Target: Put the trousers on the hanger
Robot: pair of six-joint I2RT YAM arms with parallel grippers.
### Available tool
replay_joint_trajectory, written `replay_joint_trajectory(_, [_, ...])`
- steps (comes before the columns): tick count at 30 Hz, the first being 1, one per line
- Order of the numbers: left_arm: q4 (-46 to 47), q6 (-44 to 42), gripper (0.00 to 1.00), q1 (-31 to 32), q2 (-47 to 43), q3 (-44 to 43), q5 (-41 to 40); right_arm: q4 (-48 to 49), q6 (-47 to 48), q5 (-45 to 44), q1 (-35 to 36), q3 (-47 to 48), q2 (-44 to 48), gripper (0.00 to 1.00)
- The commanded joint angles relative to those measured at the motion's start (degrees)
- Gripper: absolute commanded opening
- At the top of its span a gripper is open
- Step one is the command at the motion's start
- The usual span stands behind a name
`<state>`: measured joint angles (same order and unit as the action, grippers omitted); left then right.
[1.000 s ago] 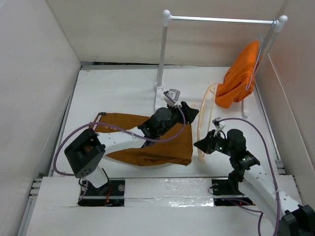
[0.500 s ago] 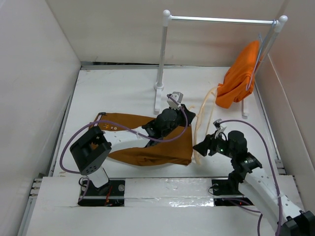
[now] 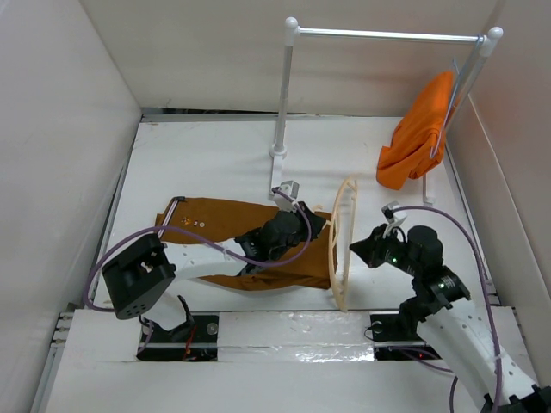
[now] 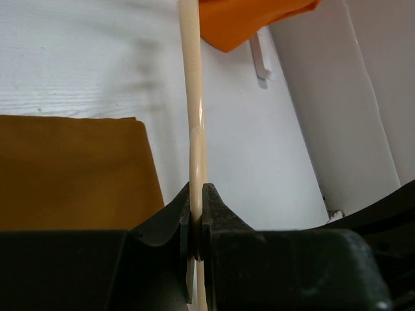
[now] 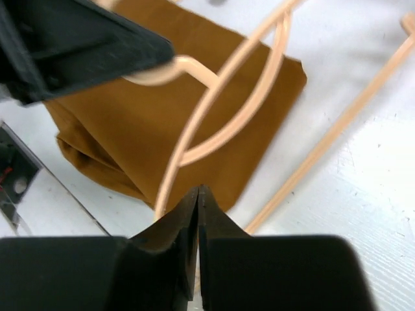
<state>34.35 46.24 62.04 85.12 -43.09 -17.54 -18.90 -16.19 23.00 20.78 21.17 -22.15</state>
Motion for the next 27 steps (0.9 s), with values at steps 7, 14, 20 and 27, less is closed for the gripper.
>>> replay_joint_trajectory(7, [-6.6, 5.5, 0.0, 1.9, 0.5, 1.3, -11.8, 20.9, -2.2, 0.4, 0.5, -6.2, -15.4, 0.08])
replay_joint_trajectory(14, [-9.7, 4.9, 0.0, 1.9, 5.8, -1.5, -12.6, 33.3, -3.1, 1.2, 0.5, -6.1, -30.6, 0.46])
replay_joint_trajectory(20, [-9.1, 4.7, 0.0, 1.9, 5.6, -0.8, -12.7, 40.5, -3.5, 1.7, 0.5, -6.0, -41.1, 0.5])
replay_joint_trajectory(27, [-9.0, 3.8, 0.0, 1.9, 4.3, -0.1, -13.7, 47.4, -4.8, 3.4, 1.6, -6.8, -47.9, 0.5])
